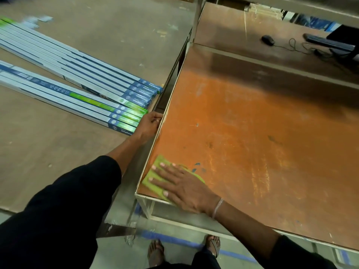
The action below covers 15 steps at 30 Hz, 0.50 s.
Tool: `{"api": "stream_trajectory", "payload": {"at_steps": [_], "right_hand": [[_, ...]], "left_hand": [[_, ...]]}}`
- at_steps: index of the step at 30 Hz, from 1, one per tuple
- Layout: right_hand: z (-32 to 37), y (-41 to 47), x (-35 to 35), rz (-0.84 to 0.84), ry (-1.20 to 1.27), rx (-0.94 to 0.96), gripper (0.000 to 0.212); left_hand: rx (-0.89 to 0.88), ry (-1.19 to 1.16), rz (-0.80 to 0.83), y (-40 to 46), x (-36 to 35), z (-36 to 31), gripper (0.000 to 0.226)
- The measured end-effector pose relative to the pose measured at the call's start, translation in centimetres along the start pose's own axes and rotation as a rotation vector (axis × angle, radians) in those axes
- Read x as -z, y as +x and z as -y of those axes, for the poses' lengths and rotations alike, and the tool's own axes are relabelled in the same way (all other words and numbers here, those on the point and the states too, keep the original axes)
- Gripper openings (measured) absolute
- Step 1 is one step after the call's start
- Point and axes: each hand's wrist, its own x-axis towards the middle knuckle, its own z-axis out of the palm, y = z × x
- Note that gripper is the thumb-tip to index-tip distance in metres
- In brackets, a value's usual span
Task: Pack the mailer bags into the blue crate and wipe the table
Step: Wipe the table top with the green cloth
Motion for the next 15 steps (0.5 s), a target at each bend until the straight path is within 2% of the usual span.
{"api": "stream_trajectory", "payload": {"at_steps": [5, 7, 9, 11, 13, 15], "right_hand": [[-6.7, 2.3, 1.0, -0.168, 0.008, -0.52, 0.056], [-6.4, 2.8, 0.9, -0.165, 0.002, -0.476, 0.056], [-5.7, 2.2, 0.6, -0.121, -0.02, -0.272, 0.055], [-7.5, 1.4, 1.2, -0.087, -0.039, -0.179, 0.055], [-11.1, 1.0, 1.8, -0.127, -0.051, -0.332, 0.054], [-15.2, 0.2, 2.5, -0.216, -0.036, -0.652, 0.056]], "left_hand": [[0.095, -0.119, 0.01, -0.5, -0.1, -0.2, 0.035], [0.095, -0.138, -0.019, -0.7, -0.2, -0.1, 0.033], [0.085, -0.171, -0.06, -0.6, -0.6, 0.1, 0.029], [0.083, -0.146, -0.118, -0.6, -1.0, 0.3, 0.028], [0.06, -0.045, -0.176, -0.5, -1.7, 0.1, 0.025], [0.006, 0.119, -0.211, -1.2, -2.6, -0.7, 0.02]]}}
